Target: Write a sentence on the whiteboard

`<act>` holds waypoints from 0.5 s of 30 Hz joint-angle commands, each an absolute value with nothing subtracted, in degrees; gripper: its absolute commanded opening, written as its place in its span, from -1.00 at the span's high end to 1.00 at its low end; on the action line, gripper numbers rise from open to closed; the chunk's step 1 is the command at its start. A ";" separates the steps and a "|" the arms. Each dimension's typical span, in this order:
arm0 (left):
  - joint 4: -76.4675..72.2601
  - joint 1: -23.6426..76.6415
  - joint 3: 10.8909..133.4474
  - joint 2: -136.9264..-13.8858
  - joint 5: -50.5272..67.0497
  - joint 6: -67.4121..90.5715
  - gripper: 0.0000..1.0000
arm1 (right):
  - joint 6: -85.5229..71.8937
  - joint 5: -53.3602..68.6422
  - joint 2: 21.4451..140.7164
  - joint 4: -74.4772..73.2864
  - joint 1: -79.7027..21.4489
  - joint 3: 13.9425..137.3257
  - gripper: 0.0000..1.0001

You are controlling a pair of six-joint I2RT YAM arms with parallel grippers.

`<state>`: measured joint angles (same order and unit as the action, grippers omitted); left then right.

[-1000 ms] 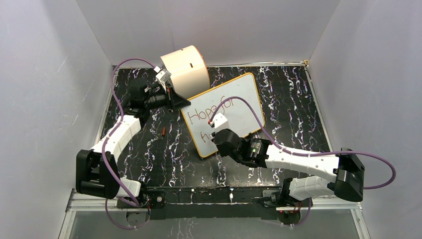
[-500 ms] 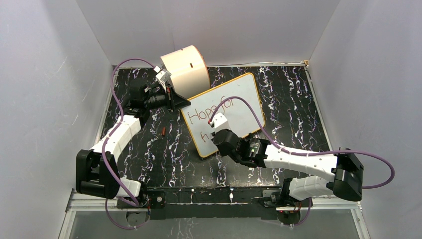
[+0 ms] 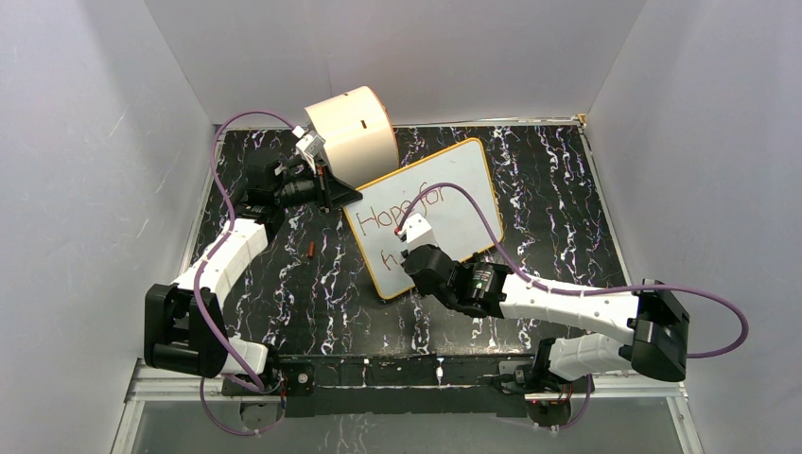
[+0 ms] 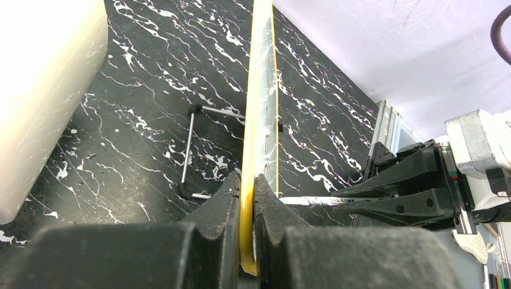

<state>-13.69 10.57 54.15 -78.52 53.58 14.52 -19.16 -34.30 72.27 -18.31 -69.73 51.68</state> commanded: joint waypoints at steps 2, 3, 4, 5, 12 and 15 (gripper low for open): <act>-9.59 11.51 53.37 -80.15 51.15 11.21 1.00 | -17.95 -35.28 72.89 -11.81 -68.91 52.73 1.00; -9.58 11.49 53.41 -80.14 51.13 11.17 1.00 | -17.79 -35.25 72.86 -11.57 -68.87 52.71 1.00; -9.58 11.51 53.44 -80.11 51.12 11.21 1.00 | -17.68 -35.24 72.87 -11.37 -68.87 52.69 1.00; -9.62 11.51 53.44 -80.10 51.09 11.16 1.00 | -17.59 -35.26 72.86 -11.23 -68.90 52.72 1.00; -9.58 11.47 53.51 -80.16 51.07 11.12 1.00 | -17.23 -35.34 72.69 -9.91 -68.82 52.30 1.00; -9.51 11.51 53.52 -80.07 51.06 11.08 1.00 | -16.97 -35.25 72.60 -9.59 -68.82 52.29 1.00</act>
